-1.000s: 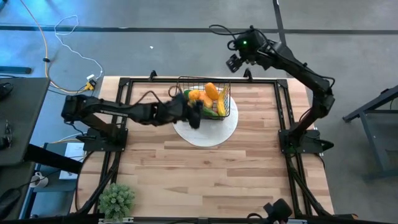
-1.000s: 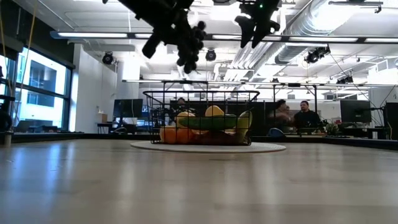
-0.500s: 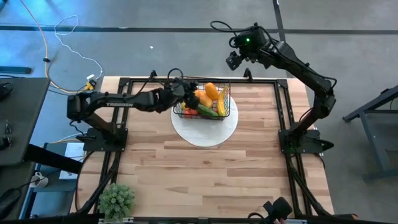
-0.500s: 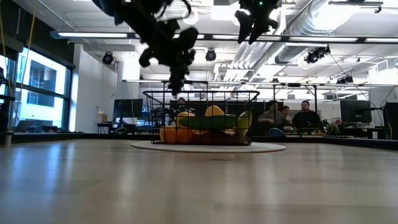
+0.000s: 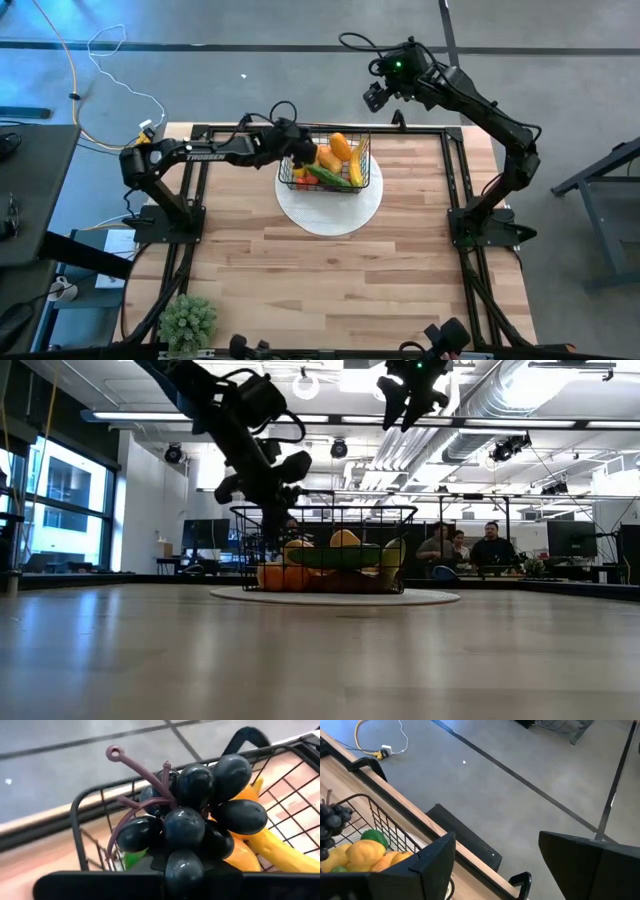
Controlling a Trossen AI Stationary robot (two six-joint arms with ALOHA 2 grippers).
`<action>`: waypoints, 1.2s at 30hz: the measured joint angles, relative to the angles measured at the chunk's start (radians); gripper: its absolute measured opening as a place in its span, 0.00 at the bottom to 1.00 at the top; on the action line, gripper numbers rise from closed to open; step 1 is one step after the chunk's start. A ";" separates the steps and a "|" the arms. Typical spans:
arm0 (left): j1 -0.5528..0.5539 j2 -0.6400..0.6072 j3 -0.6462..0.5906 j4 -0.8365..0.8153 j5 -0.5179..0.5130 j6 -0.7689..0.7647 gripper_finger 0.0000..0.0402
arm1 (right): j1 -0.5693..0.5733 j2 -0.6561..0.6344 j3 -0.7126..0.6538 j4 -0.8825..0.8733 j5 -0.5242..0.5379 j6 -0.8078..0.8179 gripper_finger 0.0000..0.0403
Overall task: Build produce basket
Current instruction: Put the black grapes into the black wire basket, then return to Home Position
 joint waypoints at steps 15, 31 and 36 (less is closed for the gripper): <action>0.053 0.000 0.001 -0.052 0.064 -0.036 0.25 | 0.000 0.000 0.000 -0.001 0.000 0.044 0.66; 0.092 -0.023 0.000 -0.053 0.124 -0.048 0.40 | 0.000 0.001 0.000 -0.038 0.000 0.062 0.66; 0.095 -0.084 0.001 -0.046 0.245 -0.044 0.40 | 0.000 0.001 0.000 -0.038 -0.061 0.073 0.66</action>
